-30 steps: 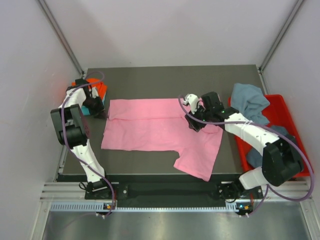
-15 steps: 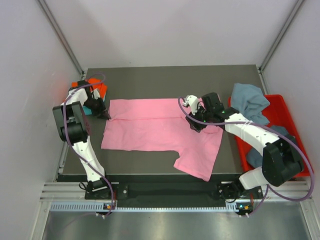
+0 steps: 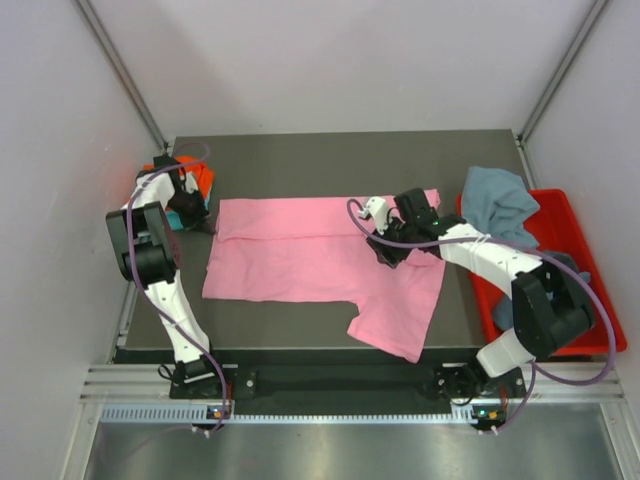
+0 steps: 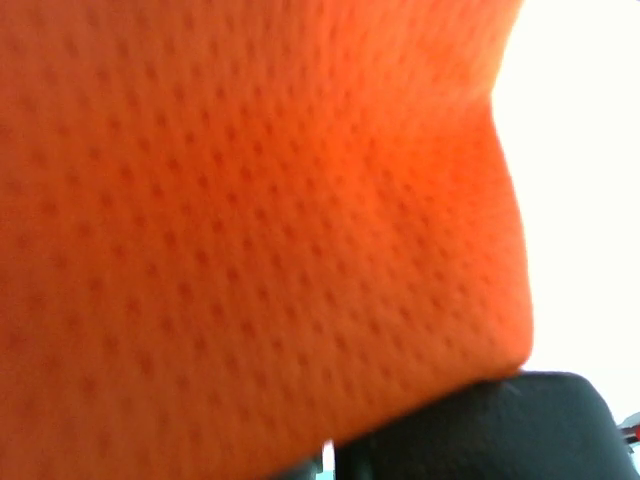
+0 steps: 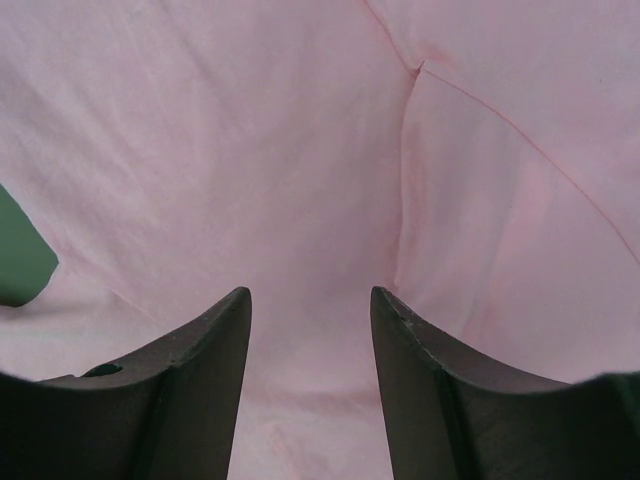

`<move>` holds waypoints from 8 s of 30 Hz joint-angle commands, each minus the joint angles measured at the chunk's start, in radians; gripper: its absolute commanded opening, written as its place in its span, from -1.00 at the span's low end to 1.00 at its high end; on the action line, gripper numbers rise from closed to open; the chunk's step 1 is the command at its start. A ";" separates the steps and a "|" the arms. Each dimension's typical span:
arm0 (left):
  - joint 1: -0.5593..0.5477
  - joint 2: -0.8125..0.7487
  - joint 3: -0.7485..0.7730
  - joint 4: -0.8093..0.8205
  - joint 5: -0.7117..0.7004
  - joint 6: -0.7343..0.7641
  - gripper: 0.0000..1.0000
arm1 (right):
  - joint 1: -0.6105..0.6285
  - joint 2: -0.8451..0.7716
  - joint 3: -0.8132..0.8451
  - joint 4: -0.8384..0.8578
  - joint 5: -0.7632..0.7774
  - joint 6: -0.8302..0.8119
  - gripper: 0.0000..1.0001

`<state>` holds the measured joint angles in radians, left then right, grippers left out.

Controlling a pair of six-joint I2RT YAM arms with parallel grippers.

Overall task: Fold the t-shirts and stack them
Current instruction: Fold the tshirt

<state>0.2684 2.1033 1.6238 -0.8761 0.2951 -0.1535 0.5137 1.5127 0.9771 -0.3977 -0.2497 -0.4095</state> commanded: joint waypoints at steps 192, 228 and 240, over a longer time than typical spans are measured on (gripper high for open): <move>-0.041 0.184 0.265 0.060 0.233 0.055 -0.55 | -0.411 0.536 0.500 0.083 0.213 0.221 -0.65; -0.127 0.396 0.561 0.088 0.000 0.126 -0.52 | -0.394 0.761 0.778 0.089 0.316 0.189 -1.00; -0.124 0.179 0.466 0.005 -0.160 0.170 -0.25 | -0.383 0.750 0.756 0.105 0.306 0.181 -1.00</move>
<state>0.1303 2.3760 2.1017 -0.8387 0.1856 -0.0193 0.1158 2.2414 1.7233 -0.3424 0.0410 -0.2169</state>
